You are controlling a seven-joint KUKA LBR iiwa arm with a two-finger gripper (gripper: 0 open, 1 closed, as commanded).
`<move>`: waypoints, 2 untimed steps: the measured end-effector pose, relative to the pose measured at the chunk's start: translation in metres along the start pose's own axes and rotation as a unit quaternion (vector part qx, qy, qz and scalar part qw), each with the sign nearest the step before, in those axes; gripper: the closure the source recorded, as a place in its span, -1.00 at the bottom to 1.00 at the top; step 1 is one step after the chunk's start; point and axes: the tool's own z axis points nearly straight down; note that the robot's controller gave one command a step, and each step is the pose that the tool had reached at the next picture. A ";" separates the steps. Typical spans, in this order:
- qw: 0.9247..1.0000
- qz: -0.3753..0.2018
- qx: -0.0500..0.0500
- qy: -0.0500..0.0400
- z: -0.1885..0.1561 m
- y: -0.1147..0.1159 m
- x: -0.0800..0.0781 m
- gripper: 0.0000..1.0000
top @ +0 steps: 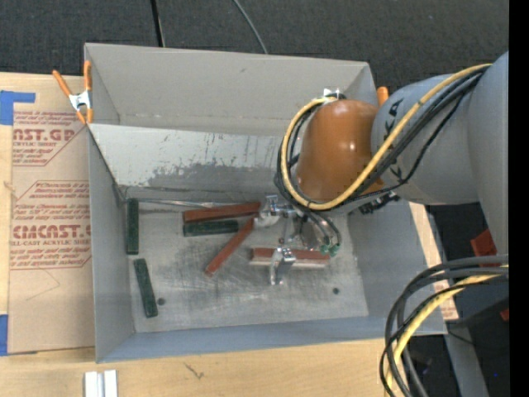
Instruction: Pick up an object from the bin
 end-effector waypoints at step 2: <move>0.998 -0.059 -0.002 -0.005 0.047 -0.066 -0.020 -1.00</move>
Offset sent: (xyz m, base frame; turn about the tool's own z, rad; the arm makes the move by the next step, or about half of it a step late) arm 0.0225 -0.0712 -0.0520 -0.1143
